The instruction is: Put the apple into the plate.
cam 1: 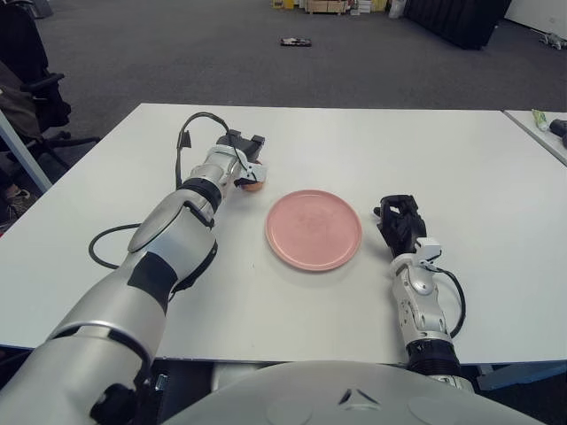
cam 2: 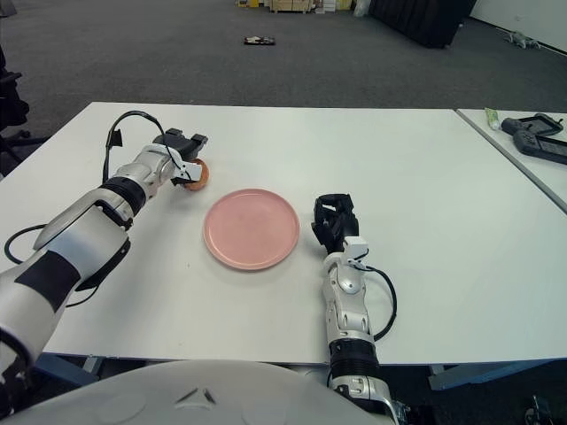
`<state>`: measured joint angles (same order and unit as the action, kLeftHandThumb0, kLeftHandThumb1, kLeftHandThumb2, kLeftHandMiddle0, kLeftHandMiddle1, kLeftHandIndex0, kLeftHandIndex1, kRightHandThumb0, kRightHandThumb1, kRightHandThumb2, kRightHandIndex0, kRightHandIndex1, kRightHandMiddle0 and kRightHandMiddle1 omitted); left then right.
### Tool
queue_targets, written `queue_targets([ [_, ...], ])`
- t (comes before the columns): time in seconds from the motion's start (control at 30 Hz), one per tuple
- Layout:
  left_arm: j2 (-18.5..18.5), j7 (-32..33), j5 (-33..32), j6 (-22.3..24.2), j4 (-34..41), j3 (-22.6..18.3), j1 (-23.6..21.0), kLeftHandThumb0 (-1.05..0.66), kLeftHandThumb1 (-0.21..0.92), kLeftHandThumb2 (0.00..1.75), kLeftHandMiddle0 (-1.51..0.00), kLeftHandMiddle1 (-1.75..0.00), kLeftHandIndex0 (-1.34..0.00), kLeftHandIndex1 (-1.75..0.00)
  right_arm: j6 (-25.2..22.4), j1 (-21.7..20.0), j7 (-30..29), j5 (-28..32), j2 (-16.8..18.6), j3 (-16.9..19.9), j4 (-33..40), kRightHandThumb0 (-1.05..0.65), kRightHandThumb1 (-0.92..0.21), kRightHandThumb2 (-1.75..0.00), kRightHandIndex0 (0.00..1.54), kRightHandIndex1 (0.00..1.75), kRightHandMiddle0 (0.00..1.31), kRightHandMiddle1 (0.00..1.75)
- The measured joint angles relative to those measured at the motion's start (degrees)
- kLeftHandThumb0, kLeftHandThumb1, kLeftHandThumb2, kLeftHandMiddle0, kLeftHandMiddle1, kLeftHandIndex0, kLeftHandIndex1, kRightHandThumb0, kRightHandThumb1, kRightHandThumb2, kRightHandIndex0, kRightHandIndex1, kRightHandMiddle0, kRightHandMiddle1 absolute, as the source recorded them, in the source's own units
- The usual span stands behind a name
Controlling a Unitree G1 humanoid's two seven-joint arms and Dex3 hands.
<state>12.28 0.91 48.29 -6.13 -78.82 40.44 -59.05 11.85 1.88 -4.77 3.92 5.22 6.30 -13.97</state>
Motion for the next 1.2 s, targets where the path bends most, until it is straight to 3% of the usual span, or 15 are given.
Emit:
queue_targets([
  [0.13, -0.16, -0.56, 0.07, 0.5, -0.01, 0.22, 0.2, -0.73, 0.46, 0.9, 0.0, -0.66, 0.0, -0.31, -0.55, 0.28, -0.01, -0.02, 0.0, -0.04, 0.6, -0.35, -0.92, -0.53, 0.43, 1.37, 0.2, 1.75],
  [0.27, -0.39, -1.93, 0.46, 0.71, -0.07, 1.0, 1.06, -0.75, 0.49, 0.89, 0.0, -0.58, 0.0, -0.24, -1.28, 0.89, -0.13, -0.1, 0.04, -0.12, 1.26, -0.35, -0.92, -0.53, 0.43, 1.38, 0.19, 1.75],
  [0.5, -0.88, -2.63, 4.35, 0.96, -0.25, 5.09, 1.13, -0.76, 0.53, 0.86, 0.0, -0.64, 0.0, -0.22, -1.48, 1.29, -0.81, -0.15, 0.79, -0.29, 2.19, -0.35, -0.9, -0.56, 0.45, 1.38, 0.21, 1.75],
  [0.83, -1.12, -2.51, 6.49, 0.84, -0.26, 7.27, 1.12, -0.7, 0.51, 0.87, 0.0, -0.9, 0.0, -0.41, -2.28, 1.29, -1.29, -0.23, 1.02, -0.69, 2.75, -0.35, -0.89, -0.57, 0.45, 1.38, 0.21, 1.75],
  [1.2, -1.12, -1.91, 6.73, 0.46, -0.26, 7.91, 1.12, -0.57, 0.36, 1.04, 0.0, -1.14, 0.0, -0.7, -2.97, 1.29, -1.5, -0.15, 1.13, -0.67, 3.0, -0.35, -0.89, -0.58, 0.45, 1.38, 0.21, 1.75],
])
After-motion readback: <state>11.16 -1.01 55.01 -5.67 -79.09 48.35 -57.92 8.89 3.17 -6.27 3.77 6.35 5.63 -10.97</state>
